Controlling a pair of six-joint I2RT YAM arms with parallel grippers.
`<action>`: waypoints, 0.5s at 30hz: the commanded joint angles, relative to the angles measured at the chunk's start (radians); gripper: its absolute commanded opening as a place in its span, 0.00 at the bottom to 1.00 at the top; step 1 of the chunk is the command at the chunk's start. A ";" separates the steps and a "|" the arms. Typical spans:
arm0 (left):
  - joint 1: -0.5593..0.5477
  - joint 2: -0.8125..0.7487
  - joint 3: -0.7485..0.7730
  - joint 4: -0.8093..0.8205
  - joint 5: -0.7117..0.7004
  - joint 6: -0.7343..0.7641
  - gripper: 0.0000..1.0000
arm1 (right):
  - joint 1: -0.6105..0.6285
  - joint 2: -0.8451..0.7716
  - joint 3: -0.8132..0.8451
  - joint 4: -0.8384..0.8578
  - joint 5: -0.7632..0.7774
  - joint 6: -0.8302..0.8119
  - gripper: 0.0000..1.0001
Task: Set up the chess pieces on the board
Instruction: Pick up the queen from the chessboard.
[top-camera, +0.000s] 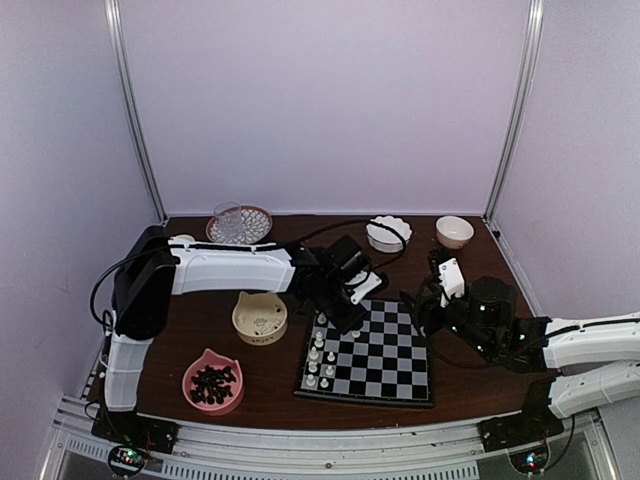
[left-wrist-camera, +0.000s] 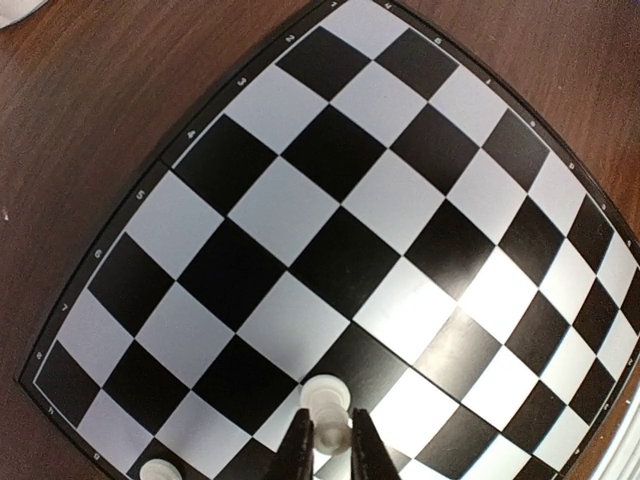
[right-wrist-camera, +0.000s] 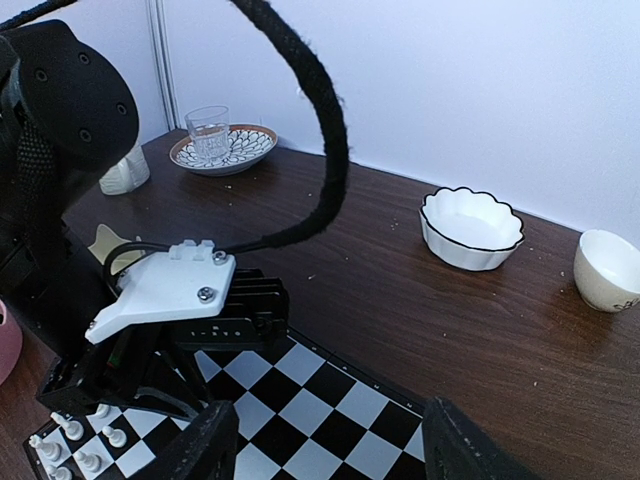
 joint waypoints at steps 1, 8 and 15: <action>-0.004 -0.007 0.017 -0.006 -0.019 0.002 0.11 | -0.004 -0.014 -0.009 0.017 0.006 0.007 0.66; -0.004 -0.079 -0.026 -0.006 -0.062 0.004 0.09 | -0.003 -0.010 -0.007 0.016 0.005 0.006 0.66; -0.004 -0.173 -0.094 -0.021 -0.147 0.011 0.09 | -0.004 -0.003 -0.004 0.019 0.000 0.006 0.66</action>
